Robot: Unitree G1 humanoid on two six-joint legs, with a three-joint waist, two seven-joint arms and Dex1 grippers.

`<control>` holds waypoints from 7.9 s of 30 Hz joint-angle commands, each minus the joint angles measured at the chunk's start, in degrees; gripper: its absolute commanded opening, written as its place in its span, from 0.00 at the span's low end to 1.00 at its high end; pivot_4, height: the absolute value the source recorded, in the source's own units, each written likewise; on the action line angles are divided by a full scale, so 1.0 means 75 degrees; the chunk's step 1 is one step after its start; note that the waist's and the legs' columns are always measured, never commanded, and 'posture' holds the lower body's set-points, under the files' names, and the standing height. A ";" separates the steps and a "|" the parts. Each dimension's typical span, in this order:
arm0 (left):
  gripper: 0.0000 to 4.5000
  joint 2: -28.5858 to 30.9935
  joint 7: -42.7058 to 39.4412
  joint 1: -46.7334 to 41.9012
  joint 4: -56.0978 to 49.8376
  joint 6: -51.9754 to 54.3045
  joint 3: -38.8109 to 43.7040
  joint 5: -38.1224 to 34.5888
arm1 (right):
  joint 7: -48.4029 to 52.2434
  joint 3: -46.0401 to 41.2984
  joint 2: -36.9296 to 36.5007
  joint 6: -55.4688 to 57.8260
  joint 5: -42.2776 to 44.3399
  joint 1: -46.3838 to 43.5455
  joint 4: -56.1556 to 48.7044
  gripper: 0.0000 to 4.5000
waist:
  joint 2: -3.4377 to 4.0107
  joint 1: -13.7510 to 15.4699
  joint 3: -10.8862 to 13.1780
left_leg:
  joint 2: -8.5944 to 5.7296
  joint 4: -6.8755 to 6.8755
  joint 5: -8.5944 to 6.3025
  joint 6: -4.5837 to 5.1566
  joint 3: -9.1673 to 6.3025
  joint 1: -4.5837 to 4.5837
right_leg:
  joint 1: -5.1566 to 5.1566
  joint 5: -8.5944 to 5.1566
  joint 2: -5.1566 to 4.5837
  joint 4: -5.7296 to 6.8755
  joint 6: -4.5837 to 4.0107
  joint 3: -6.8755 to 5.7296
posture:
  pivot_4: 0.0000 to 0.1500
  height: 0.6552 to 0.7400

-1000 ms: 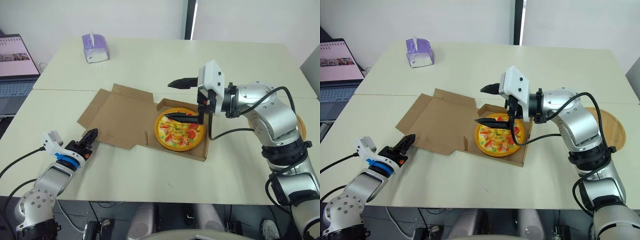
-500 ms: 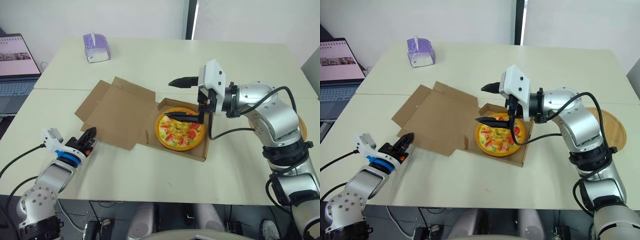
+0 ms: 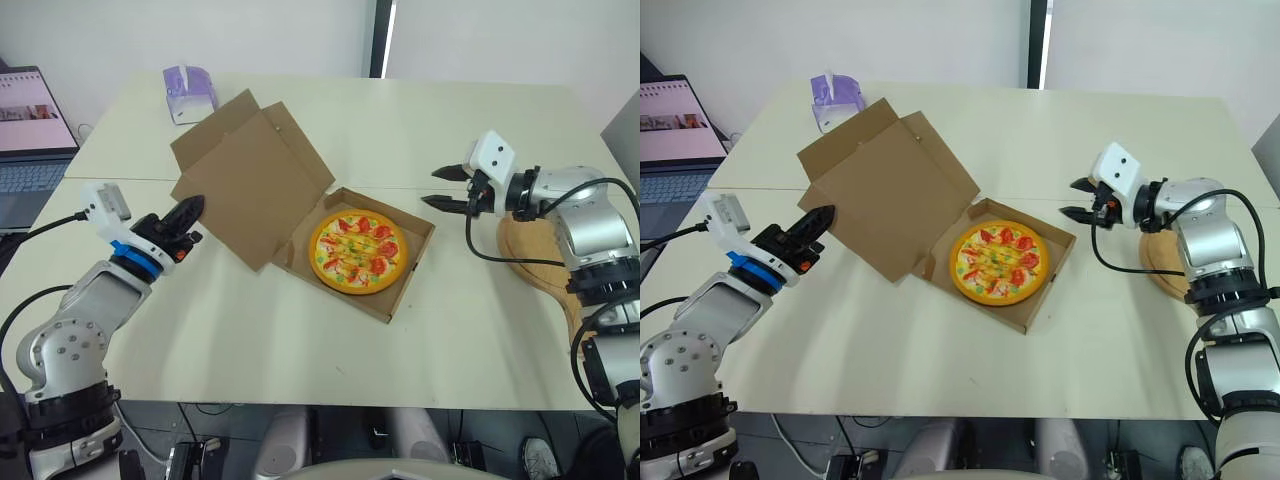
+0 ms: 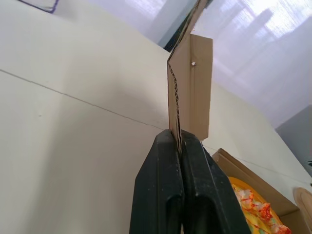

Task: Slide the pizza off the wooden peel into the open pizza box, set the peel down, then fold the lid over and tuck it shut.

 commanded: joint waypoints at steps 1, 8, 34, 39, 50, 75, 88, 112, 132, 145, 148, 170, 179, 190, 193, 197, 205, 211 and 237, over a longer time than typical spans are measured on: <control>0.00 0.0152 -0.0318 -0.0429 0.0092 0.0046 -0.0184 0.0284 | 0.0071 0.0040 0.0077 -0.0799 -0.0368 -0.0227 0.0935 0.24 | 0.0000 -0.0002 0.0000 | 0.0000 0.0000 0.0000 0.0000 0.0001 0.0001 | 0.0001 0.0000 0.0000 0.0001 0.0000 0.0001 | 1.00 1.00; 0.00 0.0125 -0.0941 -0.1778 0.0941 0.0085 -0.0736 0.1058 | 0.0691 -0.0094 0.0177 -0.0626 -0.0216 0.0446 0.0598 0.01 | -0.0003 0.0012 0.0003 | -0.0001 0.0003 0.0005 -0.0009 -0.0002 -0.0001 | 0.0001 0.0002 0.0000 0.0002 0.0001 0.0000 | 1.00 1.00; 0.00 -0.0686 -0.4113 -0.5809 0.5783 -0.2709 -0.2480 0.5135 | 0.0354 -0.0441 -0.0143 0.4156 0.1956 0.4138 -0.6852 0.01 | -0.0007 0.0006 0.0006 | -0.0006 0.0007 0.0016 -0.0038 -0.0025 -0.0017 | -0.0014 0.0003 -0.0001 0.0007 0.0007 -0.0016 | 1.00 1.00; 0.00 -0.0732 -0.4310 -0.5940 0.6076 -0.2895 -0.2445 0.5377 | -0.0127 -0.0605 -0.0165 0.3712 0.1621 0.3947 -0.6265 0.01 | -0.0009 0.0005 0.0006 | -0.0006 0.0007 0.0016 -0.0037 -0.0027 -0.0018 | -0.0013 0.0003 -0.0001 0.0008 0.0007 -0.0018 | 1.00 1.00; 0.00 -0.0765 -0.4318 -0.5949 0.6068 -0.3043 -0.2253 0.5568 | -0.1225 -0.1769 0.0245 0.3015 0.1705 0.1967 -0.4508 0.27 | -0.0011 -0.0005 0.0008 | -0.0009 0.0011 0.0017 -0.0035 -0.0012 -0.0035 | -0.0031 0.0010 -0.0001 0.0014 0.0013 -0.0004 | 1.00 1.00; 0.00 -0.0988 -0.4298 -0.5837 0.5777 -0.3200 -0.2202 0.5781 | -0.3755 -0.2524 0.2479 0.4197 0.2201 -0.0663 -0.2800 0.71 | -0.0009 -0.0026 0.0006 | -0.0011 0.0021 0.0018 -0.0030 -0.0002 -0.0128 | -0.0130 0.0018 -0.0004 0.0033 0.0007 -0.0001 | 1.00 1.00; 0.00 -0.0979 -0.4367 -0.5924 0.5805 -0.3223 -0.2218 0.5794 | -0.3612 -0.2256 0.2544 0.4071 0.2097 -0.0702 -0.2376 0.00 | -0.0008 -0.0042 0.0006 | -0.0010 0.0023 0.0018 -0.0029 0.0002 -0.0128 | -0.0130 0.0019 -0.0004 0.0038 0.0008 0.0001 | 1.00 1.00; 0.00 -0.0965 -0.4443 -0.5919 0.5794 -0.3250 -0.2220 0.5834 | -0.3590 -0.2282 0.2662 0.3362 0.1980 -0.0911 -0.1674 0.01 | -0.0007 -0.0056 0.0005 | -0.0010 0.0027 0.0018 -0.0030 0.0003 -0.0127 | -0.0132 0.0019 -0.0004 0.0045 0.0007 0.0002 | 1.00 1.00; 0.00 -0.1166 -0.4048 -0.6253 0.5767 -0.3573 -0.2270 0.6077 | -0.4303 -0.2226 0.3001 0.2664 0.1610 -0.1294 -0.1673 0.01 | -0.0006 -0.0111 0.0004 | -0.0011 0.0038 0.0018 -0.0030 0.0007 -0.0129 | -0.0134 0.0020 -0.0004 0.0055 0.0008 0.0006 | 1.00 1.00; 0.00 -0.1450 -0.2786 -0.4730 0.3045 -0.3298 -0.2627 0.6614 | -0.5546 -0.1689 0.3748 0.3525 0.1121 -0.0373 -0.3854 0.01 | -0.0003 -0.0206 0.0000 | -0.0011 0.0118 0.0019 -0.0031 0.0018 -0.0254 | -0.0273 0.0022 -0.0004 0.0162 0.0005 0.0024 | 1.00 1.00; 0.00 -0.1559 -0.2537 -0.4508 0.2822 -0.3295 -0.2552 0.6660 | -0.5619 -0.1662 0.3893 0.3561 0.1094 -0.0236 -0.3988 0.01 | -0.0003 -0.0200 0.0000 | -0.0011 0.0140 0.0019 -0.0031 0.0020 -0.0254 | -0.0268 0.0029 -0.0004 0.0165 -0.0003 0.0025 | 1.00 1.00; 0.64 -0.1512 -0.1888 -0.4226 0.2978 -0.3666 -0.2181 0.6795 | -0.5467 -0.1813 0.3944 0.3490 0.1155 -0.0160 -0.3936 0.00 | -0.0004 -0.0205 -0.0001 | -0.0011 0.0139 0.0020 -0.0030 0.0021 -0.0245 | -0.0260 0.0033 -0.0003 0.0165 -0.0002 0.0023 | 1.00 1.00; 0.02 -0.1436 -0.1960 -0.4300 0.2776 -0.3458 -0.2296 0.6739 | -0.5652 -0.1723 0.4039 0.3920 0.1162 -0.0154 -0.4345 0.00 | -0.0004 -0.0205 -0.0001 | -0.0011 0.0139 0.0020 -0.0030 0.0020 -0.0245 | -0.0260 0.0033 -0.0003 0.0165 -0.0002 0.0023 | 1.00 1.00; 0.01 -0.1469 -0.1962 -0.4075 0.1570 -0.2517 -0.2354 0.6469 | -0.6345 -0.1441 0.4745 0.5112 0.1164 0.0485 -0.5851 0.00 | -0.0005 -0.0210 -0.0004 | -0.0011 0.0139 0.0020 -0.0030 0.0021 -0.0246 | -0.0260 0.0033 -0.0003 0.0166 -0.0002 0.0024 | 1.00 1.00; 0.01 -0.1539 -0.1843 -0.3937 0.1207 -0.2259 -0.2279 0.6379 | -0.6511 -0.1483 0.4849 0.5287 0.1191 0.0599 -0.6125 0.00 | -0.0005 -0.0207 -0.0004 | -0.0011 0.0139 0.0020 -0.0030 0.0019 -0.0245 | -0.0260 0.0033 -0.0003 0.0167 -0.0002 0.0023 | 1.00 1.00; 0.01 -0.1629 -0.1770 -0.3702 0.0803 -0.2054 -0.2274 0.6373 | -0.6679 -0.1387 0.5052 0.5521 0.1229 0.1059 -0.6667 0.00 | -0.0005 -0.0207 -0.0006 | -0.0011 0.0137 0.0020 -0.0030 0.0017 -0.0246 | -0.0259 0.0033 -0.0002 0.0165 -0.0002 0.0022 | 1.00 1.00; 0.01 -0.1781 -0.1631 -0.2921 -0.0248 -0.1923 -0.2244 0.6284 | -0.6880 -0.1283 0.5351 0.5882 0.1264 0.1770 -0.7548 0.00 | -0.0008 -0.0203 -0.0014 | -0.0011 0.0139 0.0020 -0.0030 0.0017 -0.0243 | -0.0257 0.0033 -0.0003 0.0164 -0.0002 0.0024 | 1.00 1.00; 0.01 -0.1935 -0.1436 -0.2443 -0.0821 -0.1794 -0.2247 0.6278 | -0.6933 -0.1339 0.5474 0.6110 0.1346 0.2082 -0.7871 0.00 | -0.0010 -0.0201 -0.0019 | -0.0011 0.0140 0.0020 -0.0029 0.0016 -0.0240 | -0.0251 0.0033 -0.0002 0.0164 -0.0002 0.0022 | 1.00 1.00; 0.01 -0.2264 -0.0762 0.0455 -0.3050 -0.2349 -0.2638 0.6667 | -0.6316 -0.1069 0.4888 0.7335 0.2385 0.3452 -0.9202 0.00 | -0.0030 -0.0215 -0.0084 | -0.0005 0.0132 0.0014 -0.0018 0.0017 -0.0202 | -0.0218 0.0033 0.0009 0.0157 -0.0002 0.0028 | 1.00 1.00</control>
